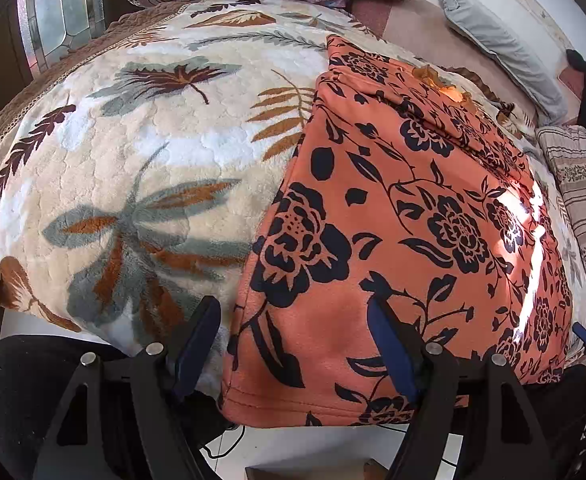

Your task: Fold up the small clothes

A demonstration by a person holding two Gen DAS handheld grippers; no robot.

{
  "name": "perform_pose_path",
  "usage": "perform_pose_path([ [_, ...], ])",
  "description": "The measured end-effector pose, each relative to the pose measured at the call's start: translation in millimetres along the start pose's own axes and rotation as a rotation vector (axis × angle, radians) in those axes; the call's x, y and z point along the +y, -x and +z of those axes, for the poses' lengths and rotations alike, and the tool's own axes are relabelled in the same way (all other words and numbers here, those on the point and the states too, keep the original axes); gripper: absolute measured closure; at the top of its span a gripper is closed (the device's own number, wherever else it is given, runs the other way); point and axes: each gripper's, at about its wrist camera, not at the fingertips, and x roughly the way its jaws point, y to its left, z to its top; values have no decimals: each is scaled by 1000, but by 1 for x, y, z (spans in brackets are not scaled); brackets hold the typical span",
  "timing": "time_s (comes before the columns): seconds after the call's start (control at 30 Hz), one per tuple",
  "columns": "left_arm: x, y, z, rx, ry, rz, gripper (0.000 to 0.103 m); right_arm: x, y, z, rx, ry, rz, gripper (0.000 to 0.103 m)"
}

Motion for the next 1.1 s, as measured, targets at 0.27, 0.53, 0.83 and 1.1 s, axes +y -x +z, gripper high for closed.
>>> perform_pose_path([
  [0.27, 6, -7, -4, 29, 2, 15, 27, -1, -25, -10, 160, 72, -61, 16],
  [0.53, 5, -7, -2, 44, 7, 9, 27, -1, -24, -13, 197, 99, -21, 18],
  [0.83, 22, 0, -6, 70, 46, -33, 27, -14, -22, -11, 222, 93, -22, 41],
  [1.1, 15, -6, -11, 96, -31, -3, 77, -9, -22, -12, 235, 122, -57, 67],
])
